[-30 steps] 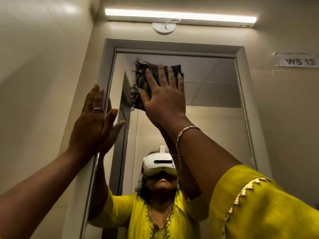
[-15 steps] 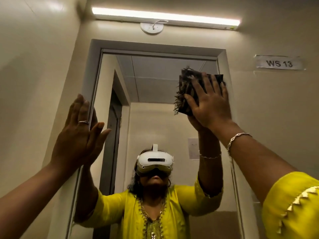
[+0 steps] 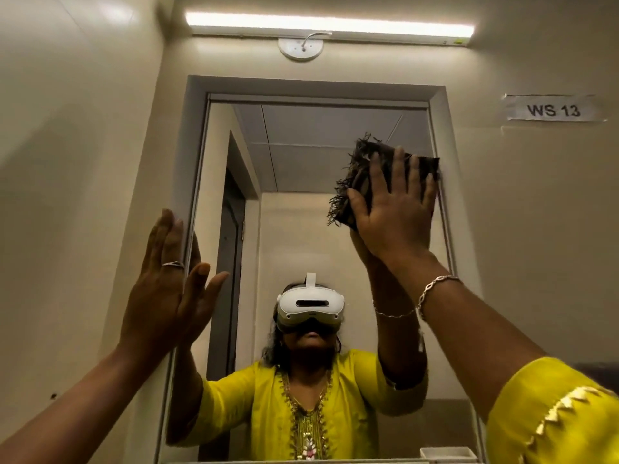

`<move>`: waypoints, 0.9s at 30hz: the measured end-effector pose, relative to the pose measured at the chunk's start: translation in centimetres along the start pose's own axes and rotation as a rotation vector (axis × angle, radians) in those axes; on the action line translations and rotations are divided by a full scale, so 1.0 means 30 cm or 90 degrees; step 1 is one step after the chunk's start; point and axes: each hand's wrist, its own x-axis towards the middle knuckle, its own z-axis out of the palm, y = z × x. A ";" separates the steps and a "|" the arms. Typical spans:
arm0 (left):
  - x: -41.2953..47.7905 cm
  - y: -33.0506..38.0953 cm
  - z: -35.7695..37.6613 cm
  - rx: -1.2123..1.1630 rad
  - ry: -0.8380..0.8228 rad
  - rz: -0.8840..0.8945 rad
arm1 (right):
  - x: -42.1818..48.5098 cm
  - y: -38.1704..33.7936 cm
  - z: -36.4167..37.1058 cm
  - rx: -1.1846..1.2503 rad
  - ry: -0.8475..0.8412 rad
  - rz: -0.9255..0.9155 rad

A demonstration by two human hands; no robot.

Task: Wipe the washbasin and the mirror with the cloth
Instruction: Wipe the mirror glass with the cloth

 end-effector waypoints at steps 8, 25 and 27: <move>0.003 0.053 -0.028 -0.069 -0.021 -0.028 | -0.043 -0.292 0.032 0.040 -0.026 -0.066; -0.001 0.007 -0.014 -0.067 0.007 -0.049 | -0.038 -0.559 0.067 0.055 -0.079 -0.223; -0.001 -0.020 -0.006 -0.040 0.009 -0.041 | -0.039 -0.539 0.066 0.047 -0.071 -0.231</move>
